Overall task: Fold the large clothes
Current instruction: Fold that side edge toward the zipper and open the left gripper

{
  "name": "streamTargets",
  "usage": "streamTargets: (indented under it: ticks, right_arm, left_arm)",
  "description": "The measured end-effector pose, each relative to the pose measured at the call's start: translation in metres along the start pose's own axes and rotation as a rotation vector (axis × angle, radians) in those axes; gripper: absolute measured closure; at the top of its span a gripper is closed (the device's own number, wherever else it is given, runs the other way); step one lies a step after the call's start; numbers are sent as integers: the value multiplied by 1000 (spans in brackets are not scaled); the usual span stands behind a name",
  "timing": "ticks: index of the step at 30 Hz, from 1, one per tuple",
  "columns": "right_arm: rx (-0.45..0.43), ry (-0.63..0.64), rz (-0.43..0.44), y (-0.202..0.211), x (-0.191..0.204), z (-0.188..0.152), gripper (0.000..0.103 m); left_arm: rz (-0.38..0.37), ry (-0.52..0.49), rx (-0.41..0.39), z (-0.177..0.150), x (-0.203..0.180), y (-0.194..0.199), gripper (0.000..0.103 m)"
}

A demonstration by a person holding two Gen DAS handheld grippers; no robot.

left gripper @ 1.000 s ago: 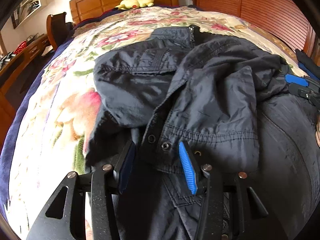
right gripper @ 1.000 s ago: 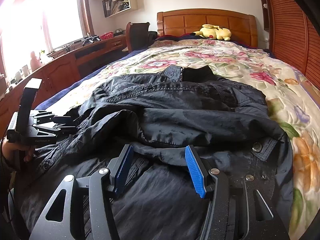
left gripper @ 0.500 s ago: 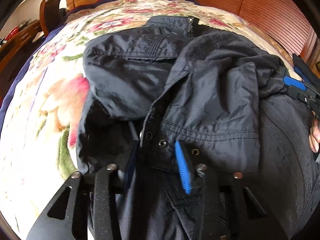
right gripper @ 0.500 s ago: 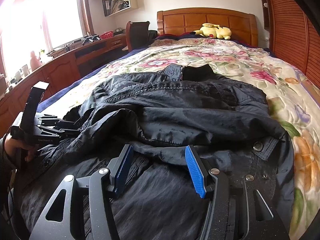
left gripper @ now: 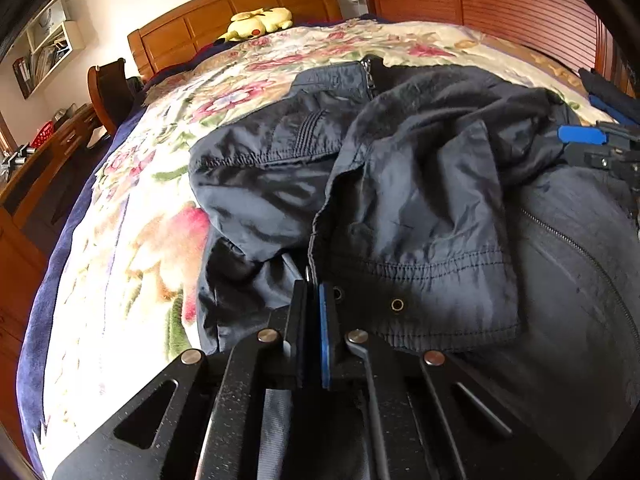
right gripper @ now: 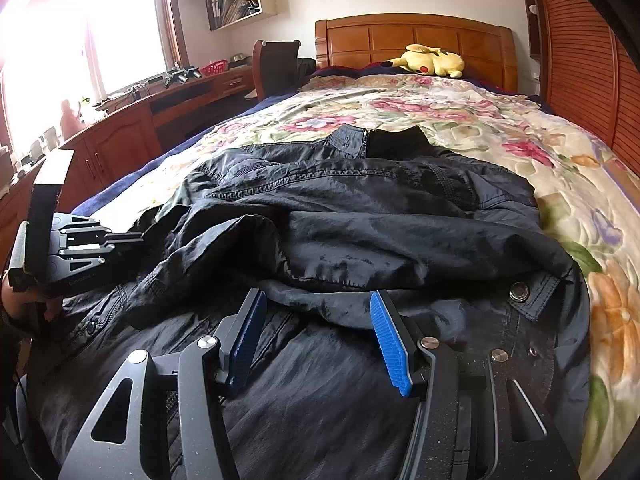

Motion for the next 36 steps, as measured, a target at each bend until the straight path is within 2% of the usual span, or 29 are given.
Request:
streamTargets:
  ticks: [7, 19, 23, 27, 31, 33, 35, 36]
  right_arm:
    - [5, 2, 3, 0, -1, -2, 47]
    - [19, 2, 6, -2, -3, 0, 47]
    - [24, 3, 8, -1, -3, 1, 47]
    - [28, 7, 13, -1, -3, 0, 47]
    - [36, 14, 16, -2, -2, 1, 47]
    - [39, 19, 16, -2, -1, 2, 47]
    - [41, 22, 16, -2, 0, 2, 47]
    - [42, 22, 16, -3, -1, 3, 47]
  left_arm:
    - [-10, 58, -72, 10, 22, 20, 98]
    - [49, 100, -144, 51, 59, 18, 98]
    - [61, 122, -149, 59, 72, 13, 97]
    - [76, 141, -123, 52, 76, 2, 97]
    - [95, 150, -107, 40, 75, -2, 88]
    - [78, 167, -113, 34, 74, 1, 78]
    - [55, 185, -134, 30, 74, 8, 61]
    - [46, 195, -144, 28, 74, 13, 59]
Point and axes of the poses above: each gripper's, at about its wrist camera, not at the fingertips, and y roughly against the way its jaws point, x to its left, z to its top, the point moved 6 cm from there along -y, roughly the way its jaws point, and after that the axes turned 2 degrees about -z, right-handed, at the moved point
